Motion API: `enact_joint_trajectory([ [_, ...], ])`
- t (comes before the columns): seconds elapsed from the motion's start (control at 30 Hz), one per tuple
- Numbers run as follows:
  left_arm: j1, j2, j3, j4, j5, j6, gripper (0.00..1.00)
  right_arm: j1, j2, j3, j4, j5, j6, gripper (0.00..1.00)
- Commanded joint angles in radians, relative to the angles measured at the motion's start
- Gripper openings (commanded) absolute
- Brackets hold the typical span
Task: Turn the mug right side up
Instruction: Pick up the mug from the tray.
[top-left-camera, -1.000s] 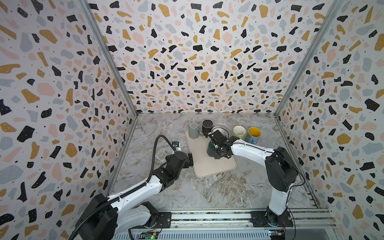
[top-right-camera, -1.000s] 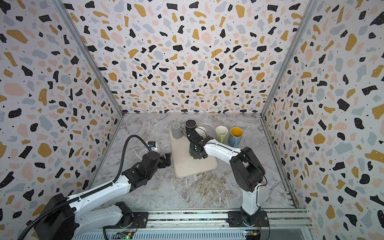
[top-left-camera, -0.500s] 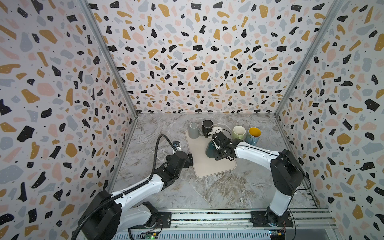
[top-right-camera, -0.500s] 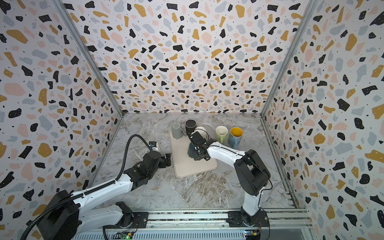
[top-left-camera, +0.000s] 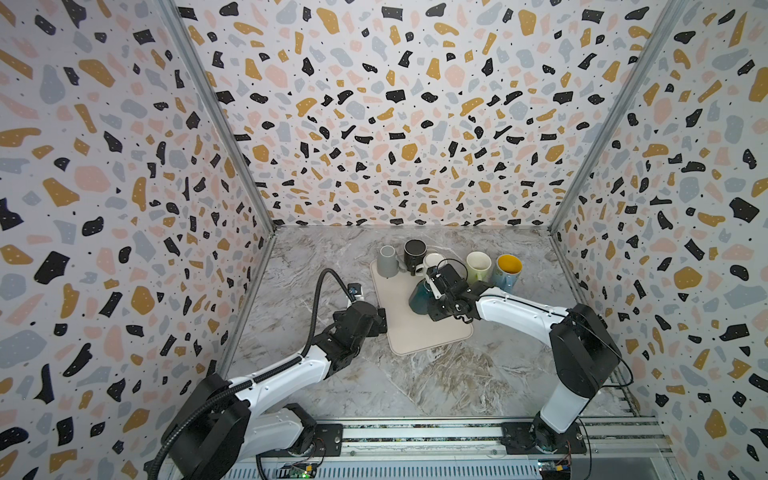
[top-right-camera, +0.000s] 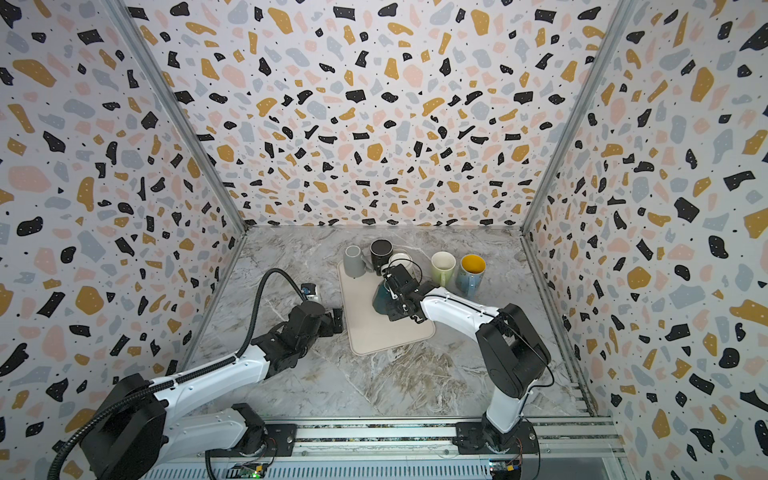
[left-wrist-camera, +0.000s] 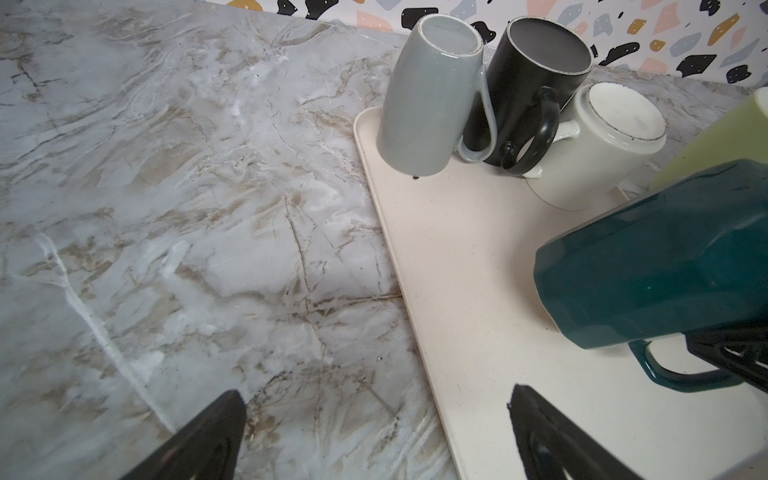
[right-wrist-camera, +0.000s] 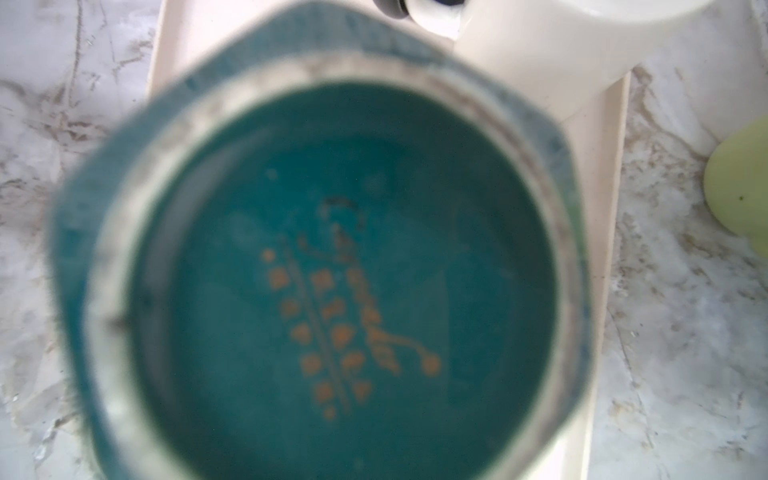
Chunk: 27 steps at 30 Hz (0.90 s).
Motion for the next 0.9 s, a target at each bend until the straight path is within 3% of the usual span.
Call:
enact_joint_trajectory([
  [0.0, 0.007, 0.011, 0.032, 0.025, 0.005, 0.005, 1.0, -0.018, -0.095, -0.008, 0.107, -0.045, -0.009, 0.0],
  [0.6, 0.007, 0.145, 0.169, 0.026, 0.184, -0.03, 1.0, -0.103, -0.219, -0.182, 0.28, -0.183, 0.032, 0.0],
  [0.87, 0.007, 0.164, 0.198, 0.023, 0.206, -0.031, 1.0, -0.137, -0.279, -0.229, 0.298, -0.203, 0.038, 0.0],
])
